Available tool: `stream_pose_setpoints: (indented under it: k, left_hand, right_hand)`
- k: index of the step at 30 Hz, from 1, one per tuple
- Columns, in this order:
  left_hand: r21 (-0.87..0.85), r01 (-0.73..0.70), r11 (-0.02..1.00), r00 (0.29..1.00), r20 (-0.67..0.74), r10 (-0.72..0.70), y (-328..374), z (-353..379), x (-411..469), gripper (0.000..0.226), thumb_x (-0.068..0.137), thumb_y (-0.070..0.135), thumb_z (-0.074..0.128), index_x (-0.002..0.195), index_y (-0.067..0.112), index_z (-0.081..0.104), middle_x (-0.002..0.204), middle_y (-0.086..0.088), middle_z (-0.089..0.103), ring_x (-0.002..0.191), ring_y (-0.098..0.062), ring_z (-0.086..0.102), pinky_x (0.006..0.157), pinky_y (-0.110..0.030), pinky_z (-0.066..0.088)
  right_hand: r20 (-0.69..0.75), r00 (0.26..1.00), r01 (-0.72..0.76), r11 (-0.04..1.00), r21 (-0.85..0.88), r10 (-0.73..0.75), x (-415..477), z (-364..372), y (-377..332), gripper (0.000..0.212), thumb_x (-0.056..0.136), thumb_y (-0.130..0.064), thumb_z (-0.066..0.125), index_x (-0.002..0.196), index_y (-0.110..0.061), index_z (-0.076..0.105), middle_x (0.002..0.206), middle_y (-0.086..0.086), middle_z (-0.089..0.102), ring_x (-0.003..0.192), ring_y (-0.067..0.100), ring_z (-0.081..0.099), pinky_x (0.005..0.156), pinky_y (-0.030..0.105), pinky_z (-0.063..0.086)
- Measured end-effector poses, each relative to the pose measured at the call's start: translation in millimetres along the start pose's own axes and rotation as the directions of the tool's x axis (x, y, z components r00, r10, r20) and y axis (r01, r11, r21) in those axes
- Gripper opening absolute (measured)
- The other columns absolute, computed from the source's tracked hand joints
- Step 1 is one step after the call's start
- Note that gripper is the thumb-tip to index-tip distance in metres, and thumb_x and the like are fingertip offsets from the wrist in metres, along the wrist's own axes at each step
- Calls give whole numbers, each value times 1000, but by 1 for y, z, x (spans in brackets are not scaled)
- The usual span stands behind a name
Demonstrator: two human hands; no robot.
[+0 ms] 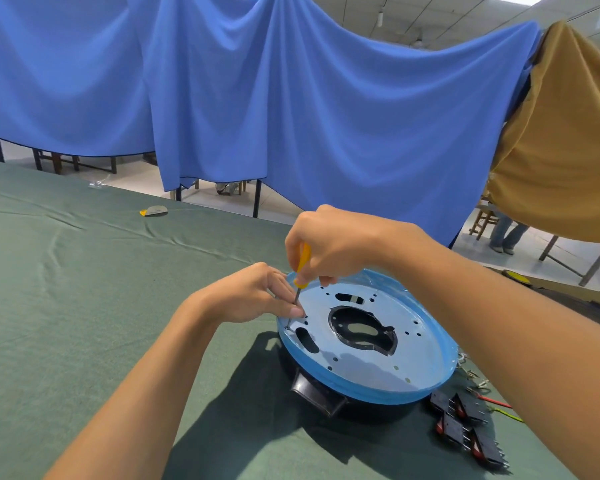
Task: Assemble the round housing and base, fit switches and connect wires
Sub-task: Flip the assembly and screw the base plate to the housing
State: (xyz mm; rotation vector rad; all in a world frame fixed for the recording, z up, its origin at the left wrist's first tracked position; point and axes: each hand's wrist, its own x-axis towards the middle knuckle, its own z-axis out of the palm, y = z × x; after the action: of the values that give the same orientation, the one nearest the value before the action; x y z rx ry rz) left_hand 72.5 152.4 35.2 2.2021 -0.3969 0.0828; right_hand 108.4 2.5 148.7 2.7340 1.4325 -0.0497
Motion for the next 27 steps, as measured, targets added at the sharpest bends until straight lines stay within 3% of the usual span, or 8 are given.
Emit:
stream_pose_setpoints:
  k: [5,9,12,15,18,22,25,27]
  left_hand:
    - [-24,122,992,992,-36,-123,0,1,-1,11,80,23,81,87,15,81,109,0,71,109,-16,62,102,-46,46]
    - [-39,128,991,989,-67,-130,3,2,-1,16,75,22,85,63,23,74,84,7,71,97,-20,66,98,-49,48]
    - [17,110,994,992,-61,-109,7,1,-1,22,76,23,85,59,26,71,80,6,70,94,-23,65,94,-50,49]
    - [96,107,990,992,-70,-101,8,-1,0,27,75,27,85,54,30,69,84,3,68,89,-21,62,89,-47,49]
    - [105,108,989,994,-38,-105,7,-4,0,21,76,28,84,58,28,73,86,8,68,90,-17,63,89,-42,50]
    - [119,104,987,995,-6,-104,5,-5,0,12,79,27,83,67,29,78,87,13,69,90,-12,64,87,-37,51]
    - [125,97,987,995,-10,-97,6,-4,-1,13,79,27,82,67,32,79,89,13,69,90,-12,63,87,-37,50]
    - [123,92,988,996,-12,-91,7,-4,0,9,79,27,82,71,29,80,92,9,69,92,-15,64,88,-40,50]
  right_hand:
    - [7,999,-39,998,-42,39,3,4,-3,34,90,-35,62,70,-8,67,53,0,68,46,8,62,48,22,51]
    - [63,991,-118,993,10,117,2,5,0,36,92,-35,56,71,-7,64,53,2,68,41,10,60,45,20,46]
    - [49,994,-94,996,3,94,-2,3,4,39,88,-45,62,81,-7,67,65,4,71,50,13,67,49,24,51]
    - [-7,1000,-14,1000,-20,14,-3,2,5,24,81,-39,74,82,-16,69,63,0,68,57,12,68,52,25,47]
    - [9,1000,-6,1000,-14,7,-1,3,0,27,84,-34,70,71,-11,69,53,-1,67,43,-1,58,49,22,47]
    - [36,994,-100,995,6,99,4,6,-1,33,88,-30,61,64,-8,63,49,0,66,38,6,55,45,19,45]
    - [119,986,-126,990,60,118,1,0,1,33,88,-37,65,75,-7,66,59,2,70,47,10,65,47,21,52]
    - [81,994,-77,997,12,76,-2,-5,1,32,79,-42,75,86,-12,68,71,2,71,56,13,69,49,22,54]
